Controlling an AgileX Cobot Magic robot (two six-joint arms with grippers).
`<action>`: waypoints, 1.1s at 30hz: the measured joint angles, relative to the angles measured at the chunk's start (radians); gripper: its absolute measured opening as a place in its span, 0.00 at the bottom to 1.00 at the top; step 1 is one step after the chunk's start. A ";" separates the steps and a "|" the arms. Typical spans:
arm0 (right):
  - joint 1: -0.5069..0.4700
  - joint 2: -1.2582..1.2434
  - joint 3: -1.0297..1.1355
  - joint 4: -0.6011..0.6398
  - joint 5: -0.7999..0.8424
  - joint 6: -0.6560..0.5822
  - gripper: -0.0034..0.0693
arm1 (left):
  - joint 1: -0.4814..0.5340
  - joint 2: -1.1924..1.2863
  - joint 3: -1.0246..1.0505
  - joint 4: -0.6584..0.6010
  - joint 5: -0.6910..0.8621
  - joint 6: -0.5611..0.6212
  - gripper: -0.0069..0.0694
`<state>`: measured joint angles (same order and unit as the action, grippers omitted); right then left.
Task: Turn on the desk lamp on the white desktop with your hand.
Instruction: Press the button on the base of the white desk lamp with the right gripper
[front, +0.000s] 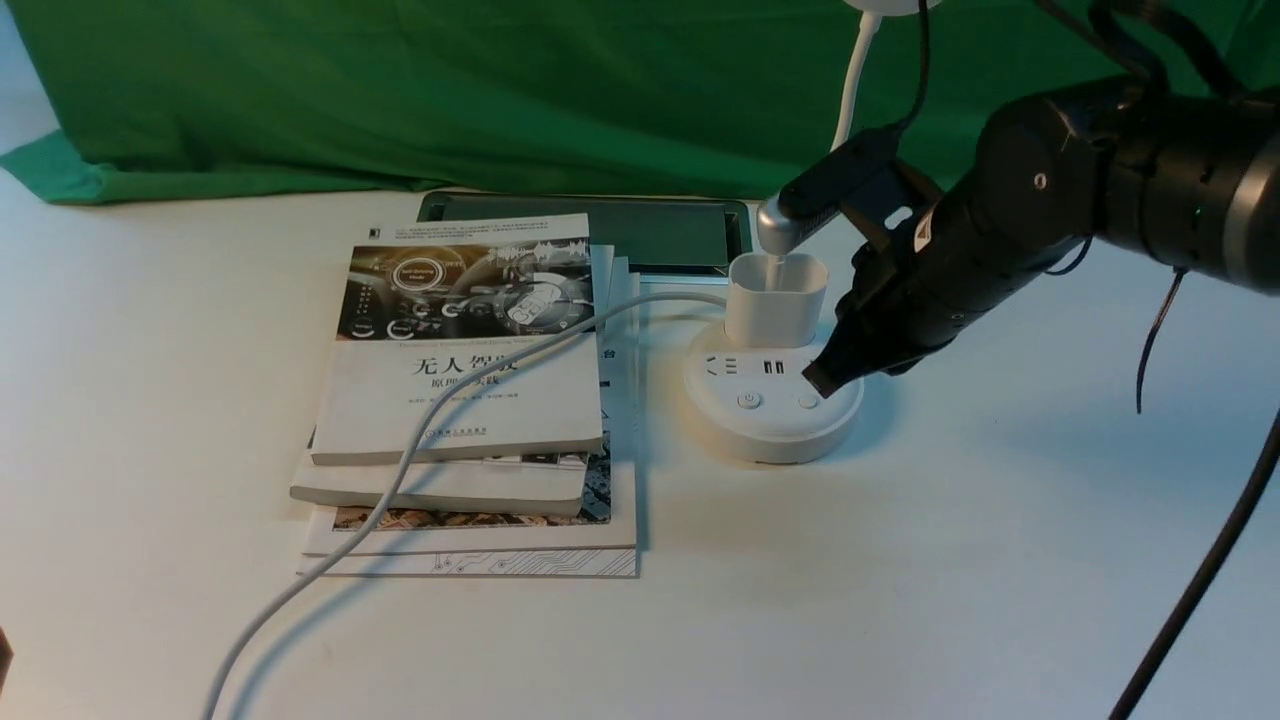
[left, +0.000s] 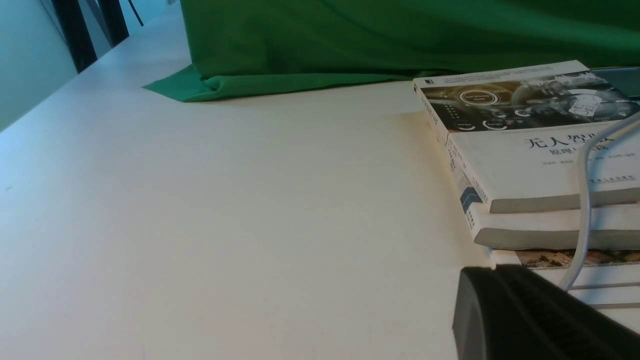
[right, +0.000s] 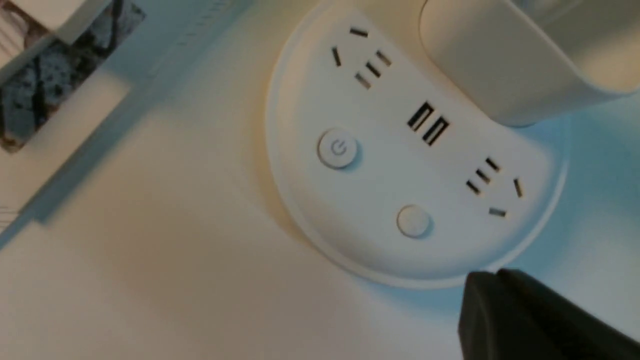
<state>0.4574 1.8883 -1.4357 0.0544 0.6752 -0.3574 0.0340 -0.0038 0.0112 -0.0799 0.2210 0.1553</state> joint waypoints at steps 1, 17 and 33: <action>0.000 0.002 0.000 0.000 -0.003 0.001 0.10 | 0.000 0.000 0.000 0.000 0.000 0.000 0.12; 0.000 0.098 0.000 0.000 -0.098 0.024 0.10 | 0.000 0.000 0.000 0.001 0.000 0.000 0.12; 0.001 0.136 -0.001 0.000 -0.135 0.026 0.10 | 0.000 0.000 0.000 0.004 0.000 0.000 0.12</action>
<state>0.4584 2.0246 -1.4365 0.0544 0.5400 -0.3317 0.0340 -0.0038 0.0112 -0.0760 0.2210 0.1553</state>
